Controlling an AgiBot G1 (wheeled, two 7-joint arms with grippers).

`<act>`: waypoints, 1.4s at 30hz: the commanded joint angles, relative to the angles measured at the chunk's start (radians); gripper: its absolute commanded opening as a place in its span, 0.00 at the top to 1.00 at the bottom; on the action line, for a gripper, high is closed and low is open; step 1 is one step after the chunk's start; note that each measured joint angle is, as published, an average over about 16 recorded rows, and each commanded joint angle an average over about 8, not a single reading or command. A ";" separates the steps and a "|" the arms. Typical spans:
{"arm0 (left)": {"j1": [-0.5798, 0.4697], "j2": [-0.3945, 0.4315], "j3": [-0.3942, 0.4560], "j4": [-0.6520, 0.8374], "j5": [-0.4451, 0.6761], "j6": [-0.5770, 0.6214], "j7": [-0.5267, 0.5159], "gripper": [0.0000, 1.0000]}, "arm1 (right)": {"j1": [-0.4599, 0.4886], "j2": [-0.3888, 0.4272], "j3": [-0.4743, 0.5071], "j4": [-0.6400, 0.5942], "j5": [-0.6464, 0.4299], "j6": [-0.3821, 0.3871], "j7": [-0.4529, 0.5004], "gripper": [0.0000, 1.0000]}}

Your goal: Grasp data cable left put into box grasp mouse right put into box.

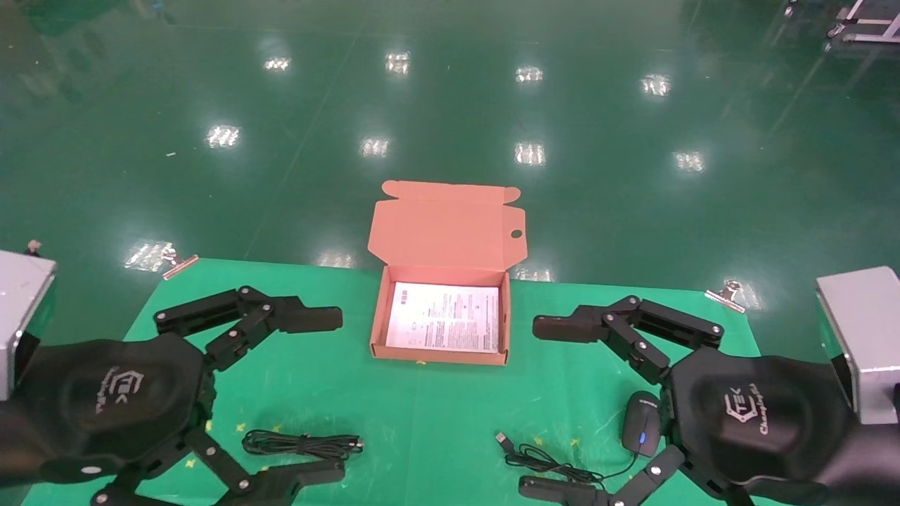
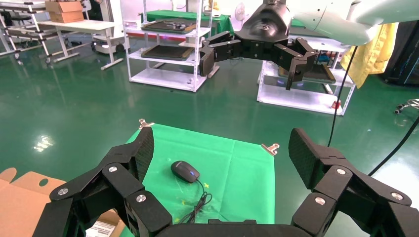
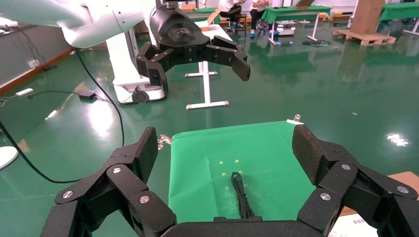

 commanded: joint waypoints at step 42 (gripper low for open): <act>-0.288 0.113 0.307 0.028 0.603 0.063 -0.053 0.00 | 0.351 -0.019 -0.401 0.058 -0.543 -0.086 -0.080 0.00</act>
